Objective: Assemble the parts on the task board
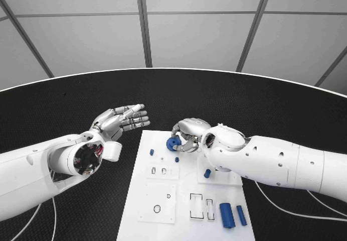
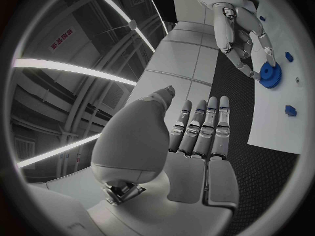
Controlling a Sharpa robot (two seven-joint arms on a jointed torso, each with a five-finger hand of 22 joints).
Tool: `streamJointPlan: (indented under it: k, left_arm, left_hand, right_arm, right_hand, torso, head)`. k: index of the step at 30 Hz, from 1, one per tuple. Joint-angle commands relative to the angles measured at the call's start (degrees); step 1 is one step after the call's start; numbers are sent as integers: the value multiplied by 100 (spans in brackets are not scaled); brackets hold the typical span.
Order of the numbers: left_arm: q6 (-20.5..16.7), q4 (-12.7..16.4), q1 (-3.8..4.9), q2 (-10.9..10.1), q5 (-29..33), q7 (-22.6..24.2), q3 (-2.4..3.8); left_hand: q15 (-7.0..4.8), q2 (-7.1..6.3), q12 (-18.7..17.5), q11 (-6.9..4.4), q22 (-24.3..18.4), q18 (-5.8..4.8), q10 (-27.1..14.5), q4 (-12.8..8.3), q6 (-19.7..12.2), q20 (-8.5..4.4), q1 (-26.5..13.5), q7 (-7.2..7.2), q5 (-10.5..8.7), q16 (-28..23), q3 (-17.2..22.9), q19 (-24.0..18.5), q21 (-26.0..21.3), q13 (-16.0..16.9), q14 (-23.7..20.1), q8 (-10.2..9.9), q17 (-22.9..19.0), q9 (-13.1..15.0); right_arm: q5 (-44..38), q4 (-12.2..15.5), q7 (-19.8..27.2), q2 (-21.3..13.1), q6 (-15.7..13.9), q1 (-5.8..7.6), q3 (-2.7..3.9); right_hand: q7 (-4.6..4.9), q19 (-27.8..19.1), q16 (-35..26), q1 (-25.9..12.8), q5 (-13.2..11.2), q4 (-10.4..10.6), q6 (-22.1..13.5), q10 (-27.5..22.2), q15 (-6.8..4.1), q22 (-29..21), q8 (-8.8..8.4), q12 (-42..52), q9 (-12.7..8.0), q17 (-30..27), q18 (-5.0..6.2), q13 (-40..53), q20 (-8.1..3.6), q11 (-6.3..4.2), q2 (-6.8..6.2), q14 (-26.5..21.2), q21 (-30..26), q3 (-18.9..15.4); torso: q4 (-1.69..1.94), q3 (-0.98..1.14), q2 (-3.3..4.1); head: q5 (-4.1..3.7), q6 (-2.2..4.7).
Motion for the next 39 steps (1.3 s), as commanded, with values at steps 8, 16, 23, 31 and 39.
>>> streamJointPlan:
  k: [8, 16, 23, 31, 39]
  left_arm:
    - [-12, 4, 0, -11, 0, 3, 0]
    - [-15, 4, 1, -12, 0, 5, 0]
    - [-26, 4, 1, -26, 0, 8, 0]
    - [-27, -18, 1, -17, 0, 12, 0]
    - [-28, -39, 1, -13, 0, 17, 0]
  left_hand:
    - [-12, -17, -3, 14, -6, 50, -44, 3, -19, 7, -11, 423, -39, -34, 34, -13, -35, 0, -45, -36, -6, -5]
    - [-12, -17, -3, 14, -6, 50, -44, 3, -19, 7, -11, 423, -39, -34, 34, -13, -35, 0, -45, -36, -6, -5]
    - [-12, -17, -3, 14, -6, 50, -44, 3, -19, 7, -11, 423, -39, -34, 34, -13, -35, 0, -45, -36, -6, -5]
    - [-12, -16, 0, 13, -11, 49, -40, -2, -8, 7, -16, 422, -39, -41, 47, -11, -37, 1, -44, -35, -5, -3]
    - [-12, -16, 0, 13, -11, 49, -40, -2, -8, 7, -16, 422, -39, -41, 47, -11, -37, 1, -44, -35, -5, -3]
  right_arm:
    - [0, 10, 23, -9, 134, 0, -2]
    - [1, 47, 21, -59, 147, -1, -5]
    - [62, 138, 28, -189, 232, -1, -8]
    - [301, 94, 13, -193, 436, -2, -21]
    - [336, 73, -27, -197, 517, -2, -40]
  right_hand:
    - [43, 290, 14, -68, -43, -58, -204, 139, 79, 642, -251, -100, -89, 1265, -52, 981, 96, 81, -42, 539, -14, -93]
    - [41, 292, 16, -100, -43, -51, -100, 161, 80, 649, -241, -74, -84, 1271, -52, 1003, 101, 80, -29, 540, -10, -140]
    - [22, 304, 24, -248, -33, 20, 43, 204, 71, 681, -245, -24, -90, 1293, -58, 1045, 98, 66, -9, 545, 12, -241]
    - [15, 314, 34, -589, 244, 276, 82, 220, 66, 711, -327, -5, -124, 1322, -65, 1061, 93, 61, 98, 551, 30, -408]
    - [14, 318, 38, -617, 257, 298, 91, 227, 66, 722, -332, 3, -126, 1335, -67, 1068, 92, 60, 107, 554, 39, -421]
  torso:
    - [-5, 1, -2]
    - [-5, 6, -3]
    - [-14, 9, -6]
    - [3, 9, -7]
    - [-12, 3, -11]
  head:
    - [11, -22]
    - [6, -22]
    - [15, -28]
    - [-1, -29]
    - [6, -24]
